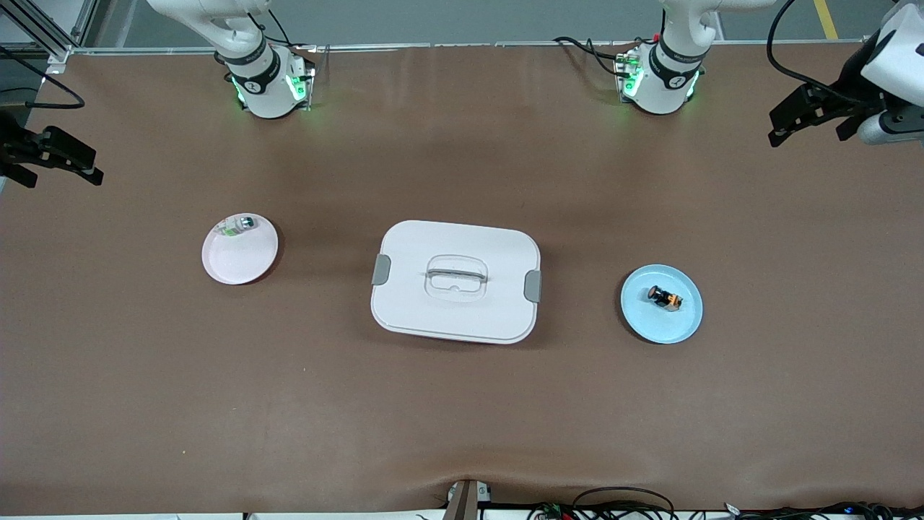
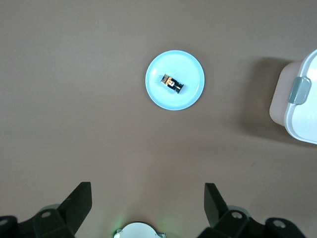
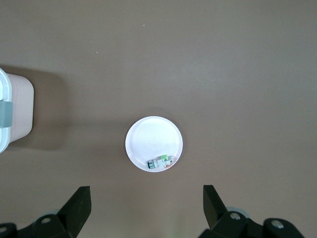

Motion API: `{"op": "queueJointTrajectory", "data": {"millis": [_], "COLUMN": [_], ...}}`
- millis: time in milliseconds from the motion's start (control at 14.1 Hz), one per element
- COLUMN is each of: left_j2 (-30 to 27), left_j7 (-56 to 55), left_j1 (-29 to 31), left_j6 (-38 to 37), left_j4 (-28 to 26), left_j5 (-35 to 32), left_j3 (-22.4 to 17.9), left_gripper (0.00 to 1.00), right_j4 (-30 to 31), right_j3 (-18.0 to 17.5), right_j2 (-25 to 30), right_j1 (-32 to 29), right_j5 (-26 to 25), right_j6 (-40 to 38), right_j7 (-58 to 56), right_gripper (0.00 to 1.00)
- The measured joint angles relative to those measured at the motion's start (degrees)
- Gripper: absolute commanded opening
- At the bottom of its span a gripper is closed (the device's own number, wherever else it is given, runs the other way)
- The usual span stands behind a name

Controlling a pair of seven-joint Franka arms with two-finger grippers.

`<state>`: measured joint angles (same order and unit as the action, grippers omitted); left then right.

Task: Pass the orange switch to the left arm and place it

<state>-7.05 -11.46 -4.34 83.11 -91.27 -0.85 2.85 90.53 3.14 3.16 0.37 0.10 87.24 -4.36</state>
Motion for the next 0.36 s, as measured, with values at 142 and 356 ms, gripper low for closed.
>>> {"op": "queueJointTrajectory", "data": {"millis": [142, 356], "left_j2": [1.2, 2.2], "left_j7": [0.0, 0.0], "left_j1": [0.0, 0.0], "left_j6": [0.0, 0.0], "left_j4": [0.9, 1.2], "left_j5": [-0.1, -0.1], "left_j3": [0.0, 0.0], "left_gripper": [1.0, 1.0], "right_j4": [-0.1, -0.4], "right_j3": [0.0, 0.0], "right_j2": [0.0, 0.0], "right_j1": [0.0, 0.0], "right_j5": [0.0, 0.0], "right_j6": [0.0, 0.0], "right_j7": [0.0, 0.0], "right_gripper": [1.0, 1.0]}}
